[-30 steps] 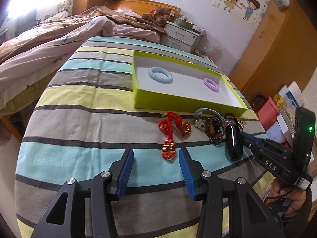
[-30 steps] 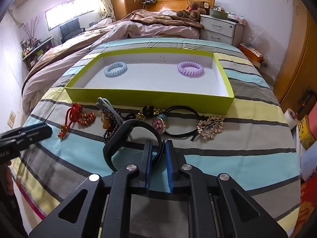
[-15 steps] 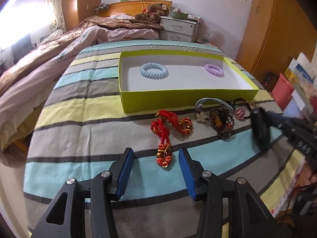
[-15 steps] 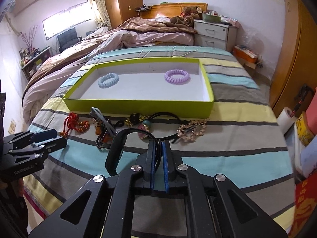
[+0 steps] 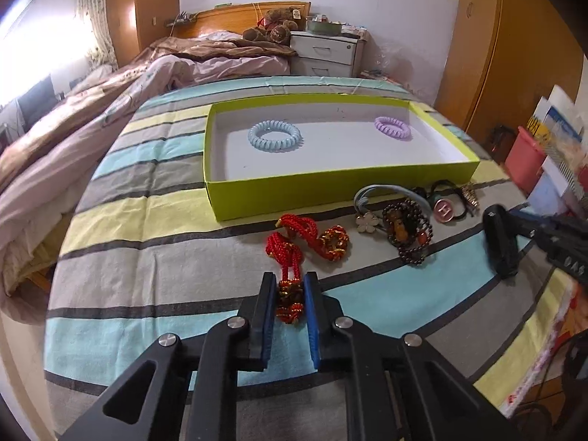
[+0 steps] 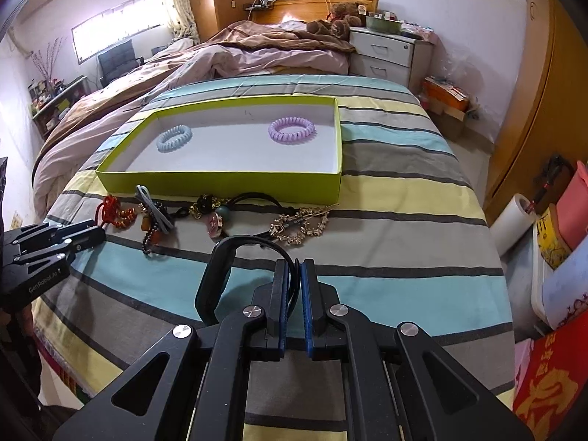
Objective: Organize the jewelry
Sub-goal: 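Close the left tool on the red tassel ornament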
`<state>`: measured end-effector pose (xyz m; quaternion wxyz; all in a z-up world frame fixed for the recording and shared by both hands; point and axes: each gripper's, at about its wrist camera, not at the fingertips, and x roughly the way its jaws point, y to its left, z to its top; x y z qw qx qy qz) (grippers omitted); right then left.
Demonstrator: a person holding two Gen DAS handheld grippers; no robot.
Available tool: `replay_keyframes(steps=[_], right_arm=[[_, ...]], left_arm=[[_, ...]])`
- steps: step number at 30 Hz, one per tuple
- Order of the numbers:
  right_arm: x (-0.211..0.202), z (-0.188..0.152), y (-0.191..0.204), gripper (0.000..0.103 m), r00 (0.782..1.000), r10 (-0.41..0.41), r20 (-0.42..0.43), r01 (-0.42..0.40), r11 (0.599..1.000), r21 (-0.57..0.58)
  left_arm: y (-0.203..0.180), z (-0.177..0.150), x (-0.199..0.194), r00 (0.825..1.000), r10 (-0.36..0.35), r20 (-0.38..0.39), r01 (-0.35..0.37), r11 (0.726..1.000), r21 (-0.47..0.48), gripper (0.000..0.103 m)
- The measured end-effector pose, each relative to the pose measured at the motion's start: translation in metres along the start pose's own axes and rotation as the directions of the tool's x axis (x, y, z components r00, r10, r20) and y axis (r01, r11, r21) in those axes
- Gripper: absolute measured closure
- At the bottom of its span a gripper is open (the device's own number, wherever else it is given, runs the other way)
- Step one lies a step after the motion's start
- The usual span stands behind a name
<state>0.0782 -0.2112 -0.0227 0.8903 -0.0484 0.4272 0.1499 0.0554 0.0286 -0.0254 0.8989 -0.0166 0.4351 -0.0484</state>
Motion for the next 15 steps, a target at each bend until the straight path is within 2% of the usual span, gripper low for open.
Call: replay_keyframes(steps=[4, 10, 15], right_arm=[[0.007, 0.001, -0.005, 0.096, 1.000, 0.015, -0.021, -0.015, 1.000, 0.023], [0.011, 0.000, -0.011, 0.095, 0.999, 0.035, -0.037, -0.033, 0.998, 0.046], [0.011, -0.003, -0.015, 0.090, 0.996, 0.074, -0.052, -0.070, 0.995, 0.069]], left_arm=[[0.005, -0.002, -0.003, 0.999, -0.042, 0.015, 0.042, 0.998, -0.039, 0.090], [0.007, -0.005, -0.010, 0.999, -0.034, 0.033, 0.035, 0.998, -0.045, 0.090], [0.007, -0.006, -0.018, 0.999, -0.018, 0.051, 0.020, 0.999, -0.038, 0.090]])
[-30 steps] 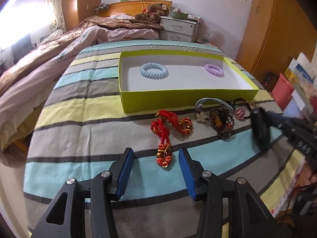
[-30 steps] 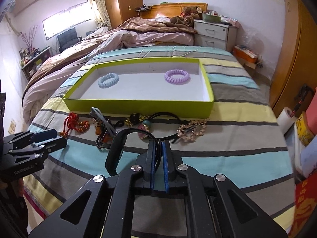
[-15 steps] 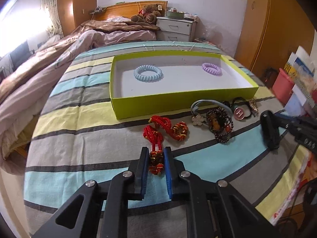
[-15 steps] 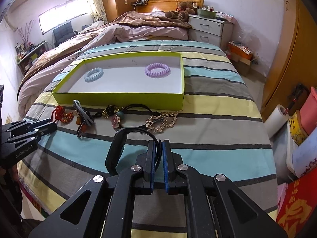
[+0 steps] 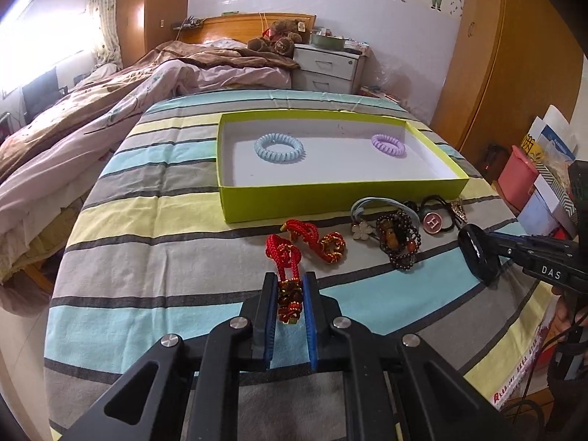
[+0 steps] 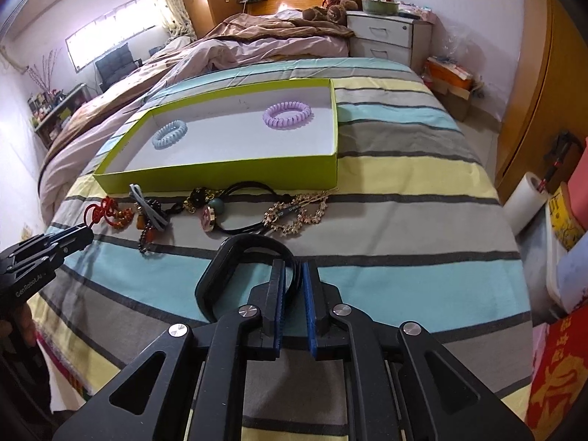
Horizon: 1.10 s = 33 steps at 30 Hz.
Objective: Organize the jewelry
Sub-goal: 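Close the left tool on the red tassel ornament, then carry the red tassel and black wristband over the box with both tools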
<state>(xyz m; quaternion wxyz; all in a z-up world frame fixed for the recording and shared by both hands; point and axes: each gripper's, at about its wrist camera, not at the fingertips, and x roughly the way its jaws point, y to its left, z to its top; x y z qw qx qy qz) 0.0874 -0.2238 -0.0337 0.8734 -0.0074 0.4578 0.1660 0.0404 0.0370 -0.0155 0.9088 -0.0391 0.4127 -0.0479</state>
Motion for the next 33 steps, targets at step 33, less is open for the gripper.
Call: replay_keyframes(steps=[33], right_arm=[[-0.013, 0.052, 0.007, 0.094, 0.991, 0.008, 0.135, -0.010, 1.000, 0.010]], left_arm=[[-0.002, 0.057, 0.000, 0.996, -0.054, 0.071, 0.053, 0.998, 0.019, 0.090]])
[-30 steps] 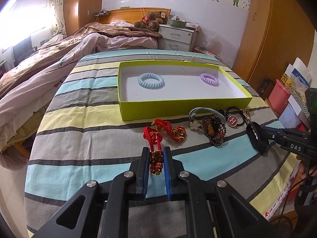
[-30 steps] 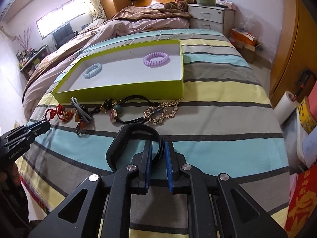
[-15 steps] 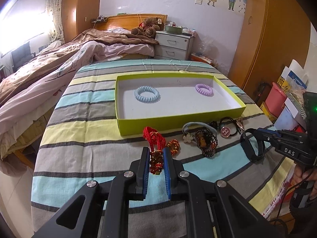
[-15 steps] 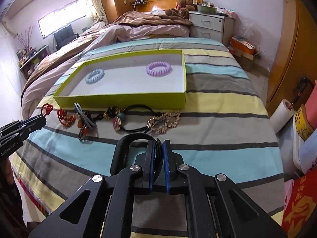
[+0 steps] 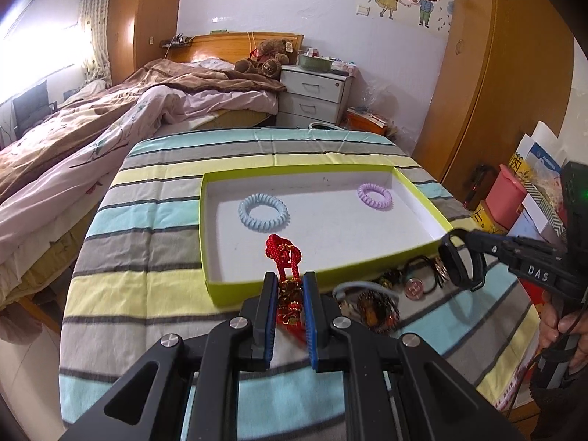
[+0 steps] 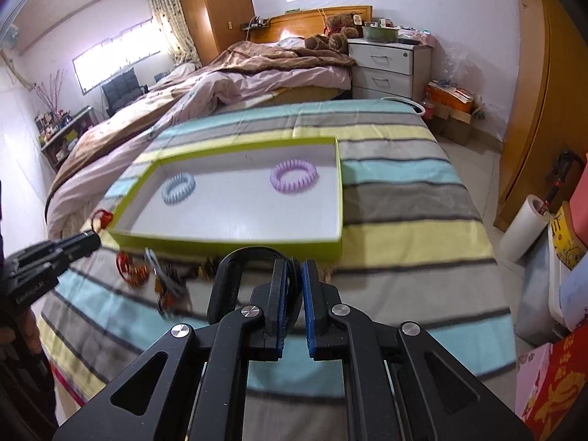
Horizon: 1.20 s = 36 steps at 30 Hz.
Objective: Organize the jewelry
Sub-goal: 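Carry the red tassel and black wristband over the box with both tools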
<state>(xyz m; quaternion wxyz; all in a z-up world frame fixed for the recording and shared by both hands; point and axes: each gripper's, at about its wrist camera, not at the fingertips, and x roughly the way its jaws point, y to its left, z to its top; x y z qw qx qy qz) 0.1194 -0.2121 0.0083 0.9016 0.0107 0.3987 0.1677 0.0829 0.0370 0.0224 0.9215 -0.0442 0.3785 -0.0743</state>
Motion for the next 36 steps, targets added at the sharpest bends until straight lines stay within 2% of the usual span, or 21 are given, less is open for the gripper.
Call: replay_keyframes(steps=[3, 14, 25, 36], right_arm=[[0.008, 0.017, 0.005, 0.094, 1.000, 0.007, 0.008, -0.007, 1.000, -0.009], [0.065, 0.073, 0.023, 0.094, 0.999, 0.031, -0.025, -0.032, 0.999, -0.042], [0.118, 0.088, 0.040, 0.094, 0.993, 0.039, -0.112, -0.048, 0.996, -0.077], [0.141, 0.092, 0.045, 0.094, 0.987, 0.031, -0.157, -0.048, 0.994, -0.102]], left_arm=[[0.001, 0.010, 0.005, 1.000, 0.017, 0.014, -0.017, 1.000, 0.004, 0.090], [0.012, 0.026, 0.037, 0.999, 0.003, -0.032, -0.004, 0.999, -0.040, 0.090], [0.021, 0.026, 0.054, 0.998, 0.015, -0.068, -0.019, 0.998, -0.063, 0.089], [0.024, 0.024, 0.067, 0.995, 0.018, -0.102, -0.026, 0.997, -0.075, 0.089]])
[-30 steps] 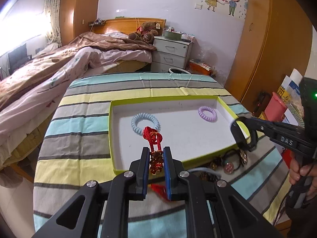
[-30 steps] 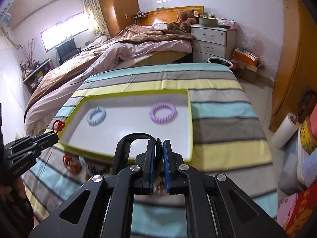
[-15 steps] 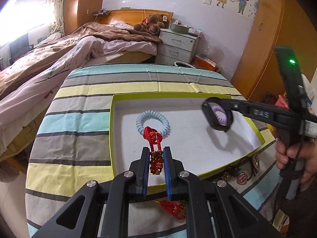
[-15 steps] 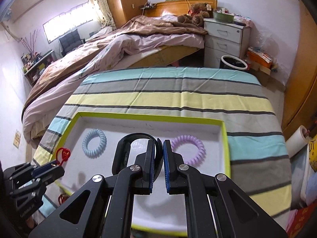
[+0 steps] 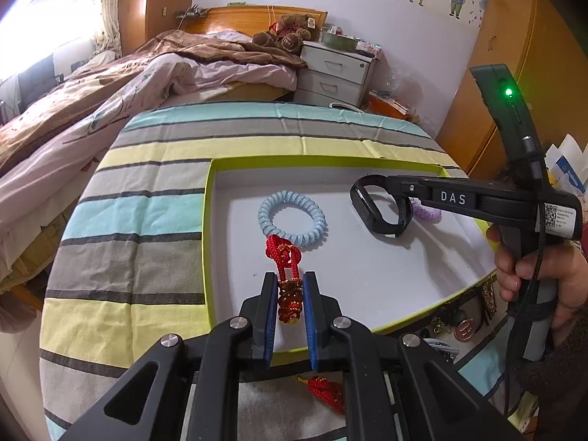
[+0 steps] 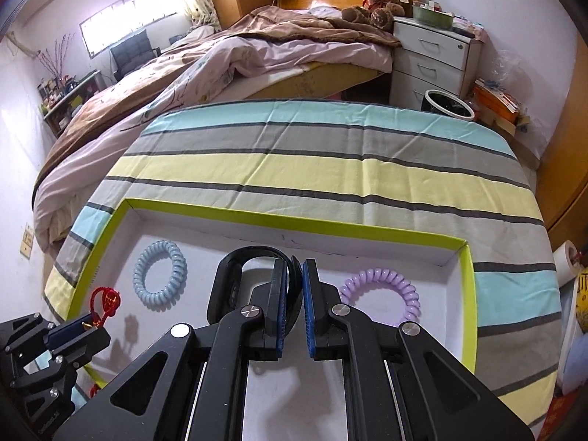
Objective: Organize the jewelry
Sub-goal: 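Carry the red tassel and black wristband over the box with both tools, then open both tools to release the tassel and wristband into the box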
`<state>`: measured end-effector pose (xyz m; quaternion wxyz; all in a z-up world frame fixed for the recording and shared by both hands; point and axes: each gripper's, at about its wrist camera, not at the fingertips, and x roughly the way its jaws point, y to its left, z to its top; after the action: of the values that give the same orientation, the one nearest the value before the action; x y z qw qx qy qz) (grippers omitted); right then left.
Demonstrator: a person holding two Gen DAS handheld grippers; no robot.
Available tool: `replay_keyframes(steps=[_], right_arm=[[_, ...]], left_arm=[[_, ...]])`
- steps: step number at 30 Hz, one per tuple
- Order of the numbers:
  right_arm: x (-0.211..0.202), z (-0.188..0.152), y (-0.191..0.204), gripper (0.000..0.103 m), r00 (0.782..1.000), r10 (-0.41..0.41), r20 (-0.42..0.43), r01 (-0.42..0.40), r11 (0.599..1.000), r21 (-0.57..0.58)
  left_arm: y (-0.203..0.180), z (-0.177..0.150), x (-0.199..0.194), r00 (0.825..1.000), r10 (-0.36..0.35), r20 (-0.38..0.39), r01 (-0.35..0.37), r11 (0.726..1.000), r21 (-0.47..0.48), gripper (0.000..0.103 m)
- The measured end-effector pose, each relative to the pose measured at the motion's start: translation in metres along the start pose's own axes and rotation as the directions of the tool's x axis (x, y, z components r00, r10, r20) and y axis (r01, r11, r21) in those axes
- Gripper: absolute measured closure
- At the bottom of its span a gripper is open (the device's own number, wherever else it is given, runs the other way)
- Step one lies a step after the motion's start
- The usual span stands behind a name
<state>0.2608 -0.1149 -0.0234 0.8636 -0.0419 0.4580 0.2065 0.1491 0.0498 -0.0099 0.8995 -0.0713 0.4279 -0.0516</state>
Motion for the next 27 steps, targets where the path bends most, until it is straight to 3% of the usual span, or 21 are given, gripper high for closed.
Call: replay_keyframes(steps=[27], right_arm=[[0.0066, 0.0002, 0.0011, 0.091, 1.000, -0.016, -0.014, 0.015, 1.000, -0.024]], left_arm=[[0.0001, -0.0010, 0.0016, 1.000, -0.016, -0.001, 0.016, 1.000, -0.019, 0.089]])
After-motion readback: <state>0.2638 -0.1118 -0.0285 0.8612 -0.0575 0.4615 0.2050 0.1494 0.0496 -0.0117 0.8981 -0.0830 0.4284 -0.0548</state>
